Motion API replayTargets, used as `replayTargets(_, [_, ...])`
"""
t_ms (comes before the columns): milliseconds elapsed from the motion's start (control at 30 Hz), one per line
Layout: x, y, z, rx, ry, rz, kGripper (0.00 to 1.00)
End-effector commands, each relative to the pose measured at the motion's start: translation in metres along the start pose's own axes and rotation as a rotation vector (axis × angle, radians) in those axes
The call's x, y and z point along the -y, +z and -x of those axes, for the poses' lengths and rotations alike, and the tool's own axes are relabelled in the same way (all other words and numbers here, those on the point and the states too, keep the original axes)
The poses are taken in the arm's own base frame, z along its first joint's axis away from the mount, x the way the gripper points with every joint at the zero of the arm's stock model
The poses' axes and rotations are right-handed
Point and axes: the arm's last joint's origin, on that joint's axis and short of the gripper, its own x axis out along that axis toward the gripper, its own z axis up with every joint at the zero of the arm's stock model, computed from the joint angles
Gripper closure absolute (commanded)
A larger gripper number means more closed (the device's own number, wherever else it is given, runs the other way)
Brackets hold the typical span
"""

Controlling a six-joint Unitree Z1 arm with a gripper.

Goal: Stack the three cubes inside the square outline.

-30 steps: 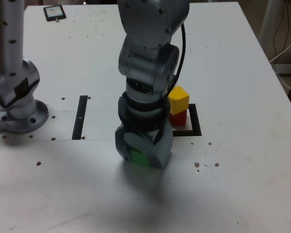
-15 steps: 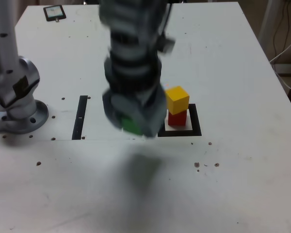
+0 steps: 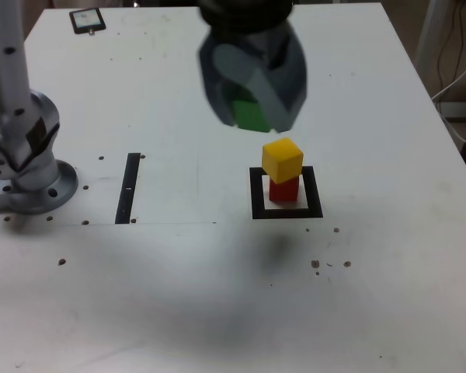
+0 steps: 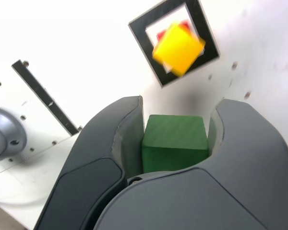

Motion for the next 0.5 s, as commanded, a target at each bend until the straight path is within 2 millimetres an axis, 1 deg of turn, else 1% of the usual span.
replayTargets(0, [-0.004, 0.009, -0.014, -0.033, -0.006, 0.0, 0.79])
replayTargets(100, [-0.009, 0.018, -0.029, -0.056, -0.012, 0.005, 0.79])
replayTargets(233, [-0.016, 0.024, -0.043, -0.068, -0.013, 0.011, 0.78])
replayTargets(467, [-0.02, 0.026, -0.051, -0.063, -0.006, 0.023, 0.78])
